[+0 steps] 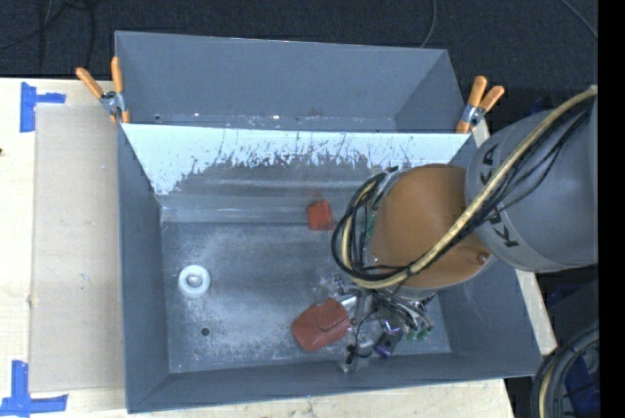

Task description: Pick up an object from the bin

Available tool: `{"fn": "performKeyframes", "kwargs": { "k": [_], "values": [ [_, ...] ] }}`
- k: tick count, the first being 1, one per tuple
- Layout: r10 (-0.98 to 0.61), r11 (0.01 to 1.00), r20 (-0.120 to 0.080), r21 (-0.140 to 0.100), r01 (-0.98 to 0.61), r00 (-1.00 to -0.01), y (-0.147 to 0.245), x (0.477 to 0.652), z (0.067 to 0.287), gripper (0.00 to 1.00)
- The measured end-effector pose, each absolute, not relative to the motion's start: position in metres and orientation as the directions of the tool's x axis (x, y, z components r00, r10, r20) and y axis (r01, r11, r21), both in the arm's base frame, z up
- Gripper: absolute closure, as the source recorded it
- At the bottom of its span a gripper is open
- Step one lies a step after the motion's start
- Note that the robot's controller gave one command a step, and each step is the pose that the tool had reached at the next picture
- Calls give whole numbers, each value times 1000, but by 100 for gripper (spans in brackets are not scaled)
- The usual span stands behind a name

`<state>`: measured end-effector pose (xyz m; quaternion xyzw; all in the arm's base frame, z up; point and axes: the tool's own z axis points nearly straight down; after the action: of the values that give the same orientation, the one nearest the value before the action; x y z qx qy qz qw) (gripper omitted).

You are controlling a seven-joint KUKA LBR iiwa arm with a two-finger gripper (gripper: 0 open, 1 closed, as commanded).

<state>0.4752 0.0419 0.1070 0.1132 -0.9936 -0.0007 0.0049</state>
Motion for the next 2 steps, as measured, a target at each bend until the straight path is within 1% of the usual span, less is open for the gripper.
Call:
{"fn": "performKeyframes", "kwargs": {
  "k": [1, 2],
  "values": [
    [-344, 939, 12, 5, -344, -939, 45, 472, 141, 0],
    [-388, 922, 0, 2, -388, -922, 45, 480, 83, 0]
  ]
}}
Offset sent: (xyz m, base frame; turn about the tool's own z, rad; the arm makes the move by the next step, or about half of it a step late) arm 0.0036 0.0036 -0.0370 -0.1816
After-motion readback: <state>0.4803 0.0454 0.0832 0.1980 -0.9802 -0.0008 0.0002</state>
